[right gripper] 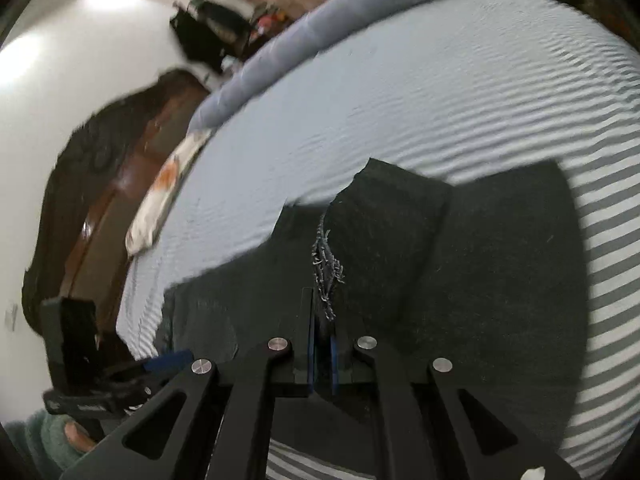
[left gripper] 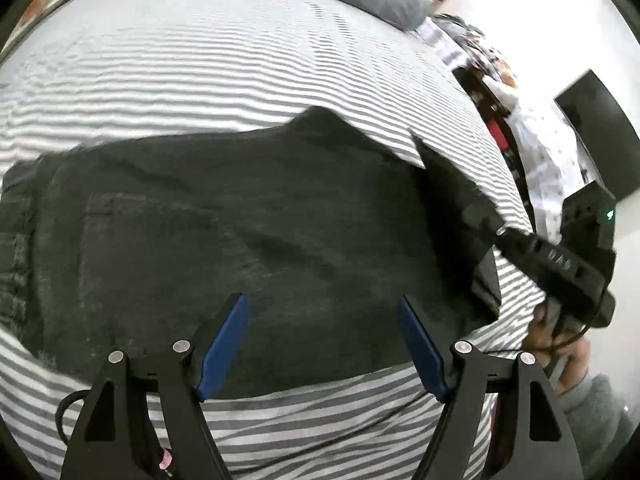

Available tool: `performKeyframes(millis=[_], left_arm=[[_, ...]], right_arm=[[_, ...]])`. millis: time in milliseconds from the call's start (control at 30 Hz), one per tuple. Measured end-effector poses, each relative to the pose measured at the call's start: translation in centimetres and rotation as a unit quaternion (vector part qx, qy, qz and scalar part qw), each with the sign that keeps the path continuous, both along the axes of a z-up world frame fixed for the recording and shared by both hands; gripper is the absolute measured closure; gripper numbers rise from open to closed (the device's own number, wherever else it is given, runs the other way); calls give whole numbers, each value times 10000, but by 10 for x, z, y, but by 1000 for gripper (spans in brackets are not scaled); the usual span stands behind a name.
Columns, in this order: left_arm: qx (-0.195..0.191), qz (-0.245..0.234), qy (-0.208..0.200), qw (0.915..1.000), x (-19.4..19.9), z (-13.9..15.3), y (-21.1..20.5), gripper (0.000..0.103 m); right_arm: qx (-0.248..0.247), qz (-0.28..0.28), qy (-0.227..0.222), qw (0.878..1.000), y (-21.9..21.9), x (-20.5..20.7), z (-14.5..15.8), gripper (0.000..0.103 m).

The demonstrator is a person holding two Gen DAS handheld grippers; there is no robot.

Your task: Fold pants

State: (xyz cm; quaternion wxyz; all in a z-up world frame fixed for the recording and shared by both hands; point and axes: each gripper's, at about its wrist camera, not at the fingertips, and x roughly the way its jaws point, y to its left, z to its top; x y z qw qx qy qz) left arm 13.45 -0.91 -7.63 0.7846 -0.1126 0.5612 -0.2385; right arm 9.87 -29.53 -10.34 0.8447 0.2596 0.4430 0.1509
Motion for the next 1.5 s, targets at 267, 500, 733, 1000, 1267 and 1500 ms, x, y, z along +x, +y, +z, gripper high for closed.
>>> performKeyframes(millis=[267, 500, 733, 1000, 1267, 1500], left_arm=[[-357, 175, 218, 9990, 7, -17, 29, 27], [-842, 201, 353, 9956, 18, -19, 27, 27], [-1112, -5, 602, 9920, 22, -29, -6, 27], [-1470, -101, 1093, 9830, 34, -45, -48, 26], [-1351, 44, 1234, 9831, 52, -58, -76, 27], [-1139, 28, 1200, 9862, 50, -62, -85, 80]], right_arm=[[-497, 416, 526, 9965, 57, 3, -41, 87], [-674, 210, 357, 9969, 63, -25, -25, 57], [95, -519, 483, 9974, 31, -82, -31, 53], [612, -1272, 631, 9880, -19, -108, -56, 53], [955, -1625, 532, 9806, -40, -112, -68, 51], [1639, -2270, 384, 9592, -76, -114, -76, 50]])
